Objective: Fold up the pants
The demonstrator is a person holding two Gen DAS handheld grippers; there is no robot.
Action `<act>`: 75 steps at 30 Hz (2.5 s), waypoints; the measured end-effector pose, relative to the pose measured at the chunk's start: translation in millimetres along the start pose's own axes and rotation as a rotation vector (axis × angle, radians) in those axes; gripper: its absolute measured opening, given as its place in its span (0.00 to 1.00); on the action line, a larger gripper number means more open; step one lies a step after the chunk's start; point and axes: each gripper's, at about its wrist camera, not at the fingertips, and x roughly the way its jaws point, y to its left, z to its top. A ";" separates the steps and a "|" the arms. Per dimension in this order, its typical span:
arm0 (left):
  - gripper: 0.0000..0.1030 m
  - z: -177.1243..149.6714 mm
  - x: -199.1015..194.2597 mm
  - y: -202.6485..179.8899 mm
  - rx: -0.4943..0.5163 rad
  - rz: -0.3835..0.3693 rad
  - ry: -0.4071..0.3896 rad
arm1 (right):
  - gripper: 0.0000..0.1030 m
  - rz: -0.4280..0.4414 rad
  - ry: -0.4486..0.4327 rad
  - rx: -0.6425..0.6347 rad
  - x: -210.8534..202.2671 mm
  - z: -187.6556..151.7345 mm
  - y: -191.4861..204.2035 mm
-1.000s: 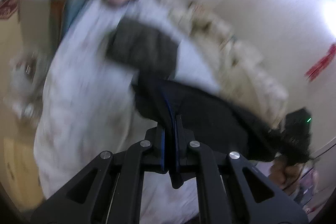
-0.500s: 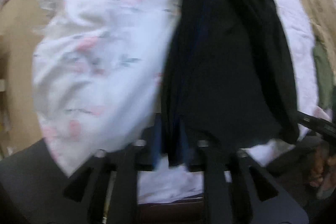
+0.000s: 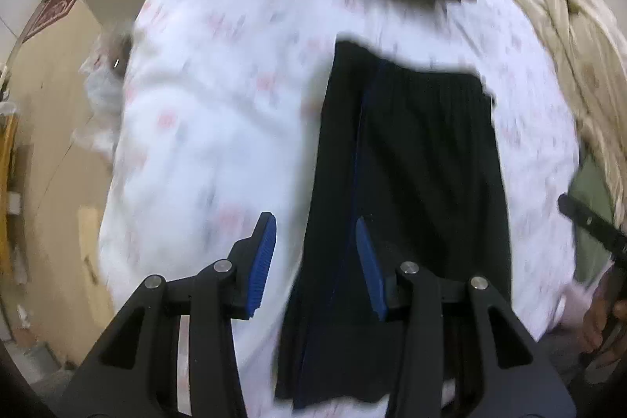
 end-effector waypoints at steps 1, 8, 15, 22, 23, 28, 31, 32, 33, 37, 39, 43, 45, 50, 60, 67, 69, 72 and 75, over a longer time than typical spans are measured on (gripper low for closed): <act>0.37 12.9 7.9 3.2 0.001 -0.007 -0.012 | 0.51 0.005 -0.002 -0.009 6.4 8.8 2.1; 0.37 70.3 69.7 -13.2 0.026 0.050 0.011 | 0.36 -0.029 0.060 -0.099 78.2 67.3 1.6; 0.40 94.8 113.6 -13.7 0.062 0.103 0.053 | 0.33 -0.101 0.103 -0.146 138.2 95.7 -1.1; 0.39 106.9 98.3 -5.1 0.055 0.059 0.110 | 0.33 0.022 0.172 -0.043 137.7 108.5 -19.8; 0.39 109.7 93.4 -5.9 0.072 0.031 0.113 | 0.35 0.048 0.168 -0.045 129.6 110.4 -23.7; 0.51 121.2 77.0 -11.5 0.160 -0.009 0.079 | 0.45 0.156 0.105 -0.023 94.5 123.1 -47.3; 0.51 132.0 88.2 -9.6 0.170 -0.015 0.083 | 0.45 0.204 0.066 0.025 91.5 128.5 -60.2; 0.51 137.7 92.1 -7.7 0.168 -0.043 0.088 | 0.45 0.222 0.074 0.036 96.8 129.6 -59.8; 0.50 140.4 96.3 -7.7 0.170 -0.077 0.094 | 0.46 0.232 0.090 0.036 103.2 129.1 -58.8; 0.48 139.9 105.7 -11.2 0.206 -0.133 0.099 | 0.46 0.237 0.141 -0.007 127.0 124.8 -45.1; 0.48 141.1 110.7 -19.3 0.230 -0.129 0.103 | 0.46 0.224 0.162 -0.019 137.5 122.7 -41.1; 0.43 144.9 118.8 -25.0 0.245 -0.124 0.099 | 0.46 0.212 0.159 -0.030 149.7 123.0 -39.0; 0.37 143.2 118.8 -27.0 0.276 -0.116 0.096 | 0.44 0.221 0.153 -0.046 148.9 121.6 -35.9; 0.17 144.9 112.0 -33.8 0.316 -0.123 0.081 | 0.19 0.206 0.138 -0.139 140.6 123.2 -21.9; 0.16 188.5 50.9 -53.5 0.389 -0.145 -0.169 | 0.15 0.044 -0.049 -0.396 82.9 163.6 14.1; 0.16 165.5 5.5 -63.2 0.550 -0.178 -0.258 | 0.15 0.006 -0.144 -0.552 34.6 145.3 33.9; 0.16 138.2 -5.6 -59.7 0.613 -0.209 -0.259 | 0.15 0.041 -0.141 -0.558 22.2 123.8 32.7; 0.17 98.2 -20.7 -59.4 0.691 -0.249 -0.255 | 0.15 0.058 -0.135 -0.571 8.6 90.0 33.6; 0.17 55.6 -36.5 -61.5 0.790 -0.245 -0.252 | 0.15 0.057 -0.120 -0.603 -1.3 54.7 42.1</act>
